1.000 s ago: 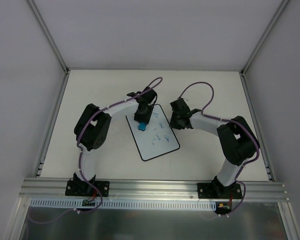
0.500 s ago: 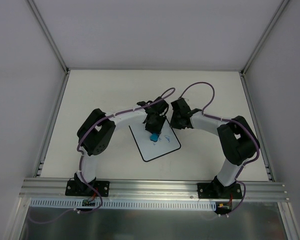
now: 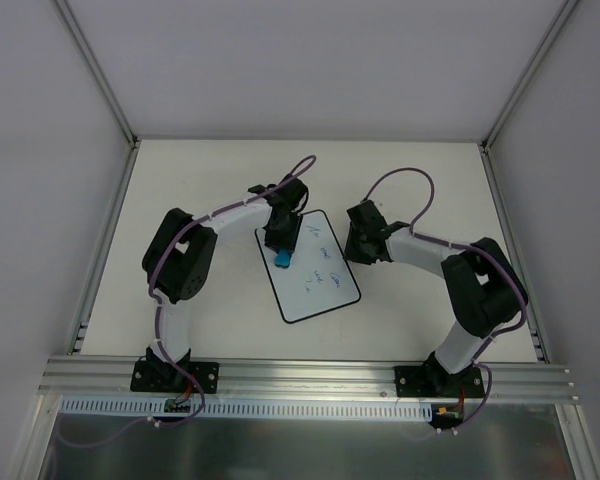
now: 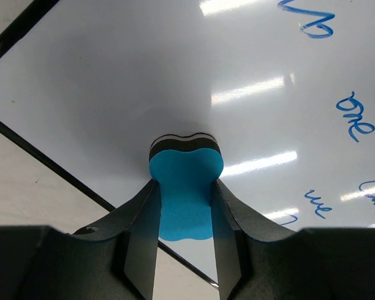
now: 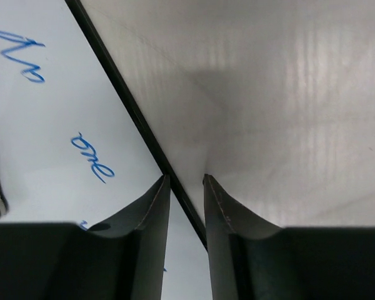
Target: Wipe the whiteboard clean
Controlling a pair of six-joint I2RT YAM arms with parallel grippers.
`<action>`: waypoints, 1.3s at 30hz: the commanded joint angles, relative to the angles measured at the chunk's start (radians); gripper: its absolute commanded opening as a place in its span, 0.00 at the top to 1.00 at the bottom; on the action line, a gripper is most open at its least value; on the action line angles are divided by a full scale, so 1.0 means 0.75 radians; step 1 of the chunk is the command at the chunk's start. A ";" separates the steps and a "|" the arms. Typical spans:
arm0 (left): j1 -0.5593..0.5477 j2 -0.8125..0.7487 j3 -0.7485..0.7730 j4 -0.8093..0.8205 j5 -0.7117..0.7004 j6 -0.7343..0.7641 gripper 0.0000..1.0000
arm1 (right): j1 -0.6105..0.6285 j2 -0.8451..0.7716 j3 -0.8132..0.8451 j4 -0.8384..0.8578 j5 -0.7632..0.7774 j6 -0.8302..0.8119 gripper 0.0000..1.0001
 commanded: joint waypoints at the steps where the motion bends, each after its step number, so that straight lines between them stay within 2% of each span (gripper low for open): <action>1: 0.015 0.047 0.104 -0.061 -0.055 0.061 0.93 | -0.016 -0.103 -0.064 -0.209 0.063 -0.036 0.67; 4: 0.029 0.080 0.164 -0.063 -0.059 0.077 0.93 | -0.016 -0.144 -0.106 -0.289 0.038 -0.008 0.67; 15: 0.088 0.154 0.217 -0.063 -0.075 0.106 0.93 | 0.025 -0.361 -0.325 -0.293 -0.113 0.001 0.66; 28: 0.146 0.160 0.137 -0.063 -0.116 0.079 0.93 | 0.058 -0.430 -0.305 -0.295 -0.156 -0.028 0.66; 39: 0.156 0.176 0.156 -0.065 -0.112 0.065 0.93 | 0.179 -0.406 -0.315 -0.347 -0.111 -0.014 0.65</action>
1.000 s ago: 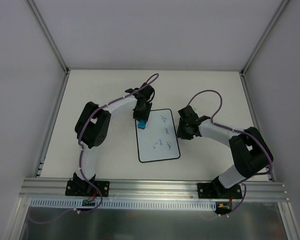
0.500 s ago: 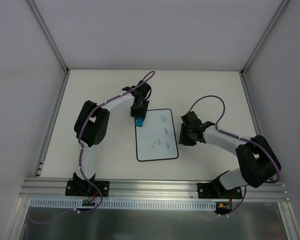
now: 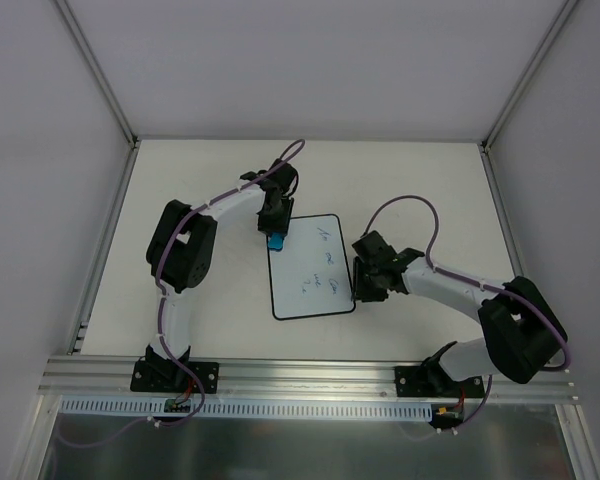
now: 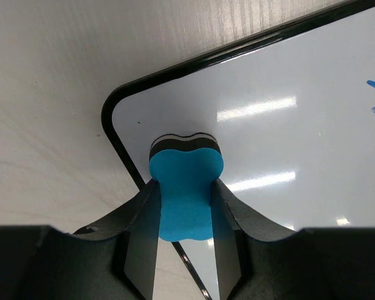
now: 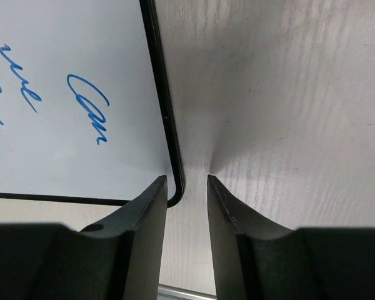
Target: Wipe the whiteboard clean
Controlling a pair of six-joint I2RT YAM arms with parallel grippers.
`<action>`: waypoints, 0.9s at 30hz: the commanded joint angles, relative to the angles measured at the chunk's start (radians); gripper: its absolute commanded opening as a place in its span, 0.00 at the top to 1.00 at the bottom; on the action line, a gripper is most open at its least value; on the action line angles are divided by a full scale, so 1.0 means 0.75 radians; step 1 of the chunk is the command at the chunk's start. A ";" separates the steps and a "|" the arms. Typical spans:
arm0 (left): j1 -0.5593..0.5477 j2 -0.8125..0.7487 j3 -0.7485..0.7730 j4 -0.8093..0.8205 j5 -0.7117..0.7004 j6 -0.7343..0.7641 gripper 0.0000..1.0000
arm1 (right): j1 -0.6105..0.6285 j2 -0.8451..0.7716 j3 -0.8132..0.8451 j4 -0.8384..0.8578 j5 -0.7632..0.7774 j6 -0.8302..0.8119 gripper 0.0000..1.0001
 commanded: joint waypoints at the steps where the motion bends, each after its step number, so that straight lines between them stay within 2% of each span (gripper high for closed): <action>1: 0.025 0.045 -0.031 -0.047 -0.072 -0.004 0.93 | 0.021 0.016 -0.007 -0.038 0.015 0.010 0.66; 10: 0.043 0.025 -0.084 -0.049 -0.078 -0.004 0.92 | 0.048 0.090 -0.001 -0.036 0.085 0.010 0.86; 15: 0.043 -0.028 -0.162 -0.049 -0.058 -0.016 0.93 | -0.038 0.092 0.009 -0.044 0.099 -0.004 0.96; 21: 0.041 -0.127 -0.325 -0.049 0.028 -0.075 0.93 | -0.183 0.125 0.091 -0.046 0.111 -0.073 0.98; 27: -0.002 -0.210 -0.469 -0.047 0.128 -0.131 0.93 | -0.265 0.245 0.279 -0.044 0.120 -0.157 0.98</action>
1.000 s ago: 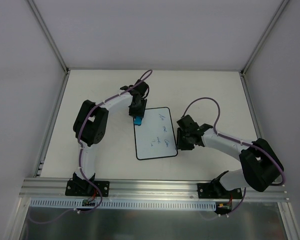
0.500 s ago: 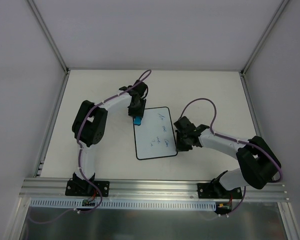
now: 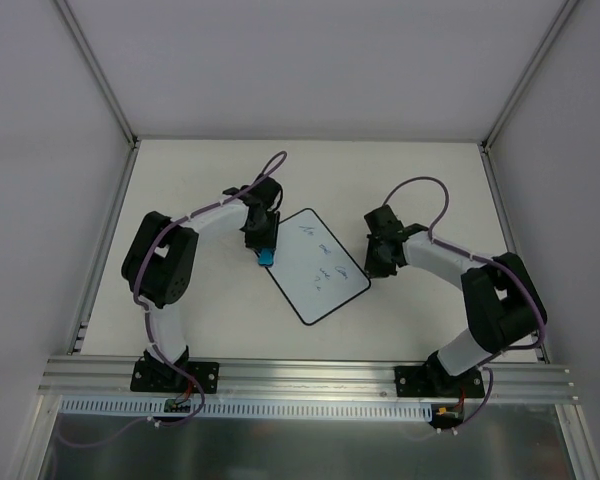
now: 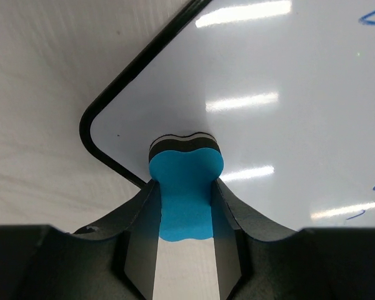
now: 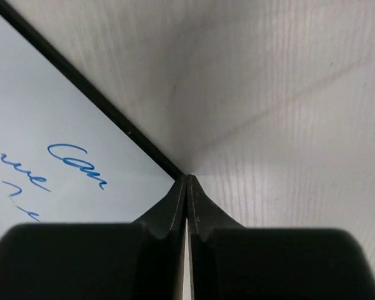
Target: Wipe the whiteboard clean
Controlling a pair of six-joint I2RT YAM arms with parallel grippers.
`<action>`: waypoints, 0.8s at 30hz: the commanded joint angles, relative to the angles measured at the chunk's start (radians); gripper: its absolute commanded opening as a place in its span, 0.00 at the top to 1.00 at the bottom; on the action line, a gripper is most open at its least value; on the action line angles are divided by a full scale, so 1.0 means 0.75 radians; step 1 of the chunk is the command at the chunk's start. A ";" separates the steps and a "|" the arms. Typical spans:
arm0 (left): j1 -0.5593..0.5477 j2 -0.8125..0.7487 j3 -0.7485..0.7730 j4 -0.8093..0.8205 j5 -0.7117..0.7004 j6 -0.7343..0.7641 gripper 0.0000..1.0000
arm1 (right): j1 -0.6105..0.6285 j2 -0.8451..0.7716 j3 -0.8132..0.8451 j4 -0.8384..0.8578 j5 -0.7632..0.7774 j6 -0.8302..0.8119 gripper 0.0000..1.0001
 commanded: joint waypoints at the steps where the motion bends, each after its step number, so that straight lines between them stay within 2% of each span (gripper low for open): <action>1: -0.034 0.017 -0.130 -0.143 0.075 -0.052 0.93 | -0.034 0.095 0.132 -0.028 0.065 -0.085 0.98; 6: -0.087 -0.065 -0.212 -0.145 0.116 -0.101 0.93 | -0.040 0.197 0.304 -0.024 0.071 -0.154 0.98; 10: -0.091 -0.134 -0.179 -0.145 0.089 -0.106 0.92 | -0.054 0.228 0.370 -0.026 0.057 -0.163 0.96; 11: -0.089 -0.149 -0.165 -0.147 0.075 -0.104 0.92 | -0.061 0.220 0.374 -0.026 0.051 -0.158 0.94; 12: -0.087 -0.151 -0.145 -0.149 0.047 -0.095 0.92 | -0.069 0.191 0.374 -0.026 0.045 -0.142 0.85; 13: -0.085 -0.151 -0.106 -0.151 0.038 -0.089 0.92 | -0.073 0.171 0.370 -0.028 0.049 -0.136 0.81; 15: -0.083 -0.137 -0.067 -0.161 0.024 -0.085 0.92 | -0.073 0.110 0.347 -0.034 0.073 -0.116 0.68; 16: -0.083 -0.128 -0.050 -0.166 0.018 -0.083 0.92 | -0.075 0.089 0.311 -0.040 0.098 -0.077 0.66; 21: -0.081 -0.094 -0.003 -0.182 0.012 -0.075 0.92 | -0.091 -0.027 0.123 -0.071 0.110 0.058 0.63; 24: -0.081 -0.090 -0.005 -0.184 0.005 -0.071 0.92 | -0.093 -0.069 0.014 -0.065 0.063 0.116 0.65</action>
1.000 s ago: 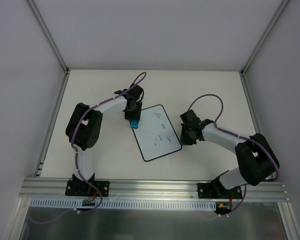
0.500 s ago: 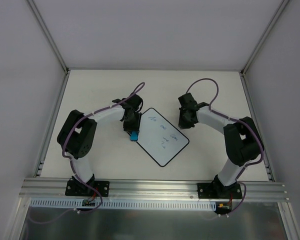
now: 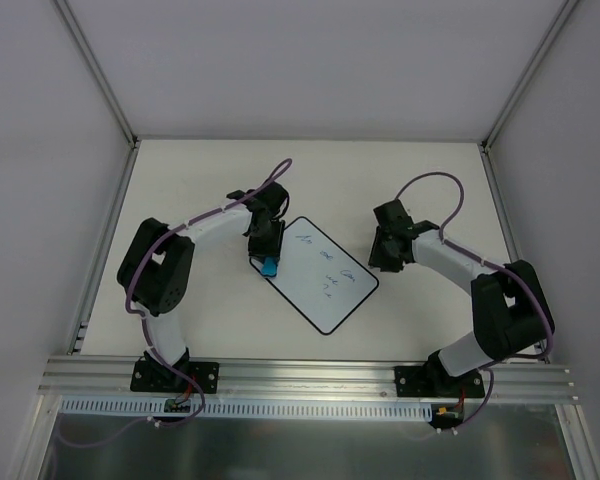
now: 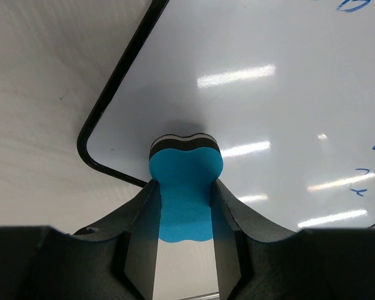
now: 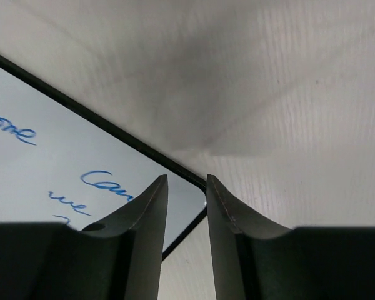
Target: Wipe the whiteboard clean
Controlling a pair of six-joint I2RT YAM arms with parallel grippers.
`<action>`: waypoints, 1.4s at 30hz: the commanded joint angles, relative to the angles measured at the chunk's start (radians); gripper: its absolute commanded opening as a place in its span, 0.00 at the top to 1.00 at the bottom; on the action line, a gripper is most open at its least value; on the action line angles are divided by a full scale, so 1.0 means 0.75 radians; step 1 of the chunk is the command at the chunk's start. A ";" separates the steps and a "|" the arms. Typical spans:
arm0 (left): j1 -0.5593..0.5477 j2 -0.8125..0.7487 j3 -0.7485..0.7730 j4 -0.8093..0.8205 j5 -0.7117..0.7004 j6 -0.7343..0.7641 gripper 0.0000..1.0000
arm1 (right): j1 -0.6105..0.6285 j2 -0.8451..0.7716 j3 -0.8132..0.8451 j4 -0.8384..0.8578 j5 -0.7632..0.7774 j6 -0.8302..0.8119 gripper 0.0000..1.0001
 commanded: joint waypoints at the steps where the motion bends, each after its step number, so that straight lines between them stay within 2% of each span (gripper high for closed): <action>1: 0.003 0.014 0.033 -0.058 -0.043 0.001 0.92 | -0.008 -0.051 -0.104 -0.031 -0.025 0.107 0.67; 5: 0.005 0.020 0.041 -0.060 -0.043 0.005 0.92 | -0.008 -0.086 -0.203 0.034 -0.054 0.122 0.74; 14: 0.005 0.038 0.092 -0.060 -0.043 0.007 0.92 | -0.020 -0.012 -0.221 0.120 -0.062 0.105 0.81; 16: 0.005 0.036 0.106 -0.062 -0.045 0.015 0.92 | -0.020 -0.012 -0.236 0.122 -0.058 0.099 0.85; 20: 0.005 0.071 0.223 -0.060 -0.077 0.058 0.92 | -0.022 -0.019 -0.260 0.146 -0.076 0.085 0.91; 23: 0.005 0.140 0.355 -0.062 -0.102 0.121 0.92 | -0.022 -0.010 -0.252 0.142 -0.076 0.077 1.00; 32: 0.011 0.453 0.689 -0.064 -0.204 0.332 0.92 | -0.024 0.008 -0.227 0.140 -0.078 0.069 1.00; 42: 0.007 0.552 0.659 -0.074 -0.198 0.369 0.93 | -0.016 -0.004 -0.217 0.140 -0.094 0.075 1.00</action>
